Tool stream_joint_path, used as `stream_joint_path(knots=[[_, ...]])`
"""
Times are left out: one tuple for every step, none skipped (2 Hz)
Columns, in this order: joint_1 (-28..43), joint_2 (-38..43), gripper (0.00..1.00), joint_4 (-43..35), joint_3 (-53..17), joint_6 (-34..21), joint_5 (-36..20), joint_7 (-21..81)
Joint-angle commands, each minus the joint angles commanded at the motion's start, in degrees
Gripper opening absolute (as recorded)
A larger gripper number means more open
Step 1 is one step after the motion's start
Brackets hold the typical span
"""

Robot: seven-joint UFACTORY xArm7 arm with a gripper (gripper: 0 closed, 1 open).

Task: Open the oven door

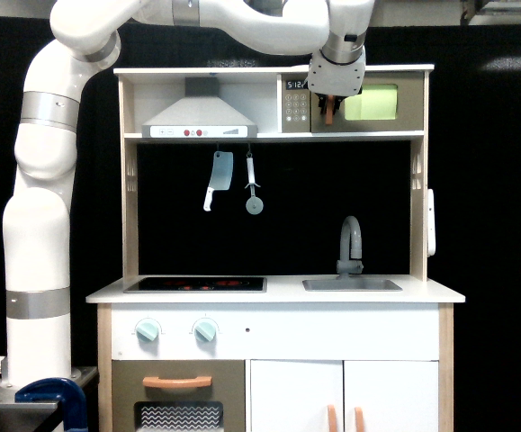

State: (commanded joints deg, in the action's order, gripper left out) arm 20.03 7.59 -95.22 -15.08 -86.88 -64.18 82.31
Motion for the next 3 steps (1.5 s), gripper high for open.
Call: stream_joint_path(knots=[[-2.93, 1.41, 0.00, -0.91, 0.51, -1.90, -0.25, 1.54], [-6.47, 3.62, 0.00, -3.72, 0.95, -4.86, -0.59, 2.37], [-10.05, 6.54, 0.00, -7.51, 1.57, -7.75, -1.04, 2.88]])
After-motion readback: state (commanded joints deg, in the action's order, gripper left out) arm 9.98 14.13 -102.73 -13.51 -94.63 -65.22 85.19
